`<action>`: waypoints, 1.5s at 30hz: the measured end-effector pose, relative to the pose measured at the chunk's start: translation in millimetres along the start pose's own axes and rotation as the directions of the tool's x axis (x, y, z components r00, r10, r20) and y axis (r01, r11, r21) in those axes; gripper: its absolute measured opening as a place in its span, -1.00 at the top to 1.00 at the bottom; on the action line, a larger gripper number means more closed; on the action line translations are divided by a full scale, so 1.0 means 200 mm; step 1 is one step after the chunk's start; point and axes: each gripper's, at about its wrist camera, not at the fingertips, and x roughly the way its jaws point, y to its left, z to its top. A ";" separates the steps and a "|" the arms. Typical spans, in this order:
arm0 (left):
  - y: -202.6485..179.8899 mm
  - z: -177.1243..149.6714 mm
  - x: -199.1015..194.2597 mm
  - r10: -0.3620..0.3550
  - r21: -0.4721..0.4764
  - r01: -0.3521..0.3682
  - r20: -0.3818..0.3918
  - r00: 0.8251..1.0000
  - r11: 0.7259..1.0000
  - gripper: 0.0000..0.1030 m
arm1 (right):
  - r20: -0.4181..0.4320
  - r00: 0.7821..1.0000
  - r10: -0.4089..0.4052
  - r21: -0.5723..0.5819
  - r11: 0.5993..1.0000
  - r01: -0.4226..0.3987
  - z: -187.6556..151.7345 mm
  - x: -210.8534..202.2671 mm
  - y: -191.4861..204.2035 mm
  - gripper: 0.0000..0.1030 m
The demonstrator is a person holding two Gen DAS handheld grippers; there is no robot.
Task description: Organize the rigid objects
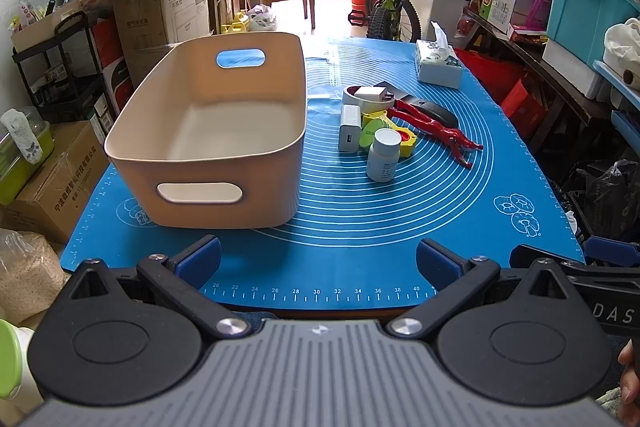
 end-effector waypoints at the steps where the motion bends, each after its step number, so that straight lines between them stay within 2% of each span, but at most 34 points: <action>1: 0.00 0.00 0.00 0.000 0.000 0.000 -0.001 1.000 1.000 -0.99 | 0.000 1.000 0.000 0.000 1.000 0.000 0.00 0.00 0.00 -0.95; 45: 0.00 0.01 -0.01 -0.001 -0.001 0.001 0.002 1.000 1.000 -0.99 | -0.003 1.000 -0.005 -0.002 1.000 0.005 0.00 0.01 0.01 -0.95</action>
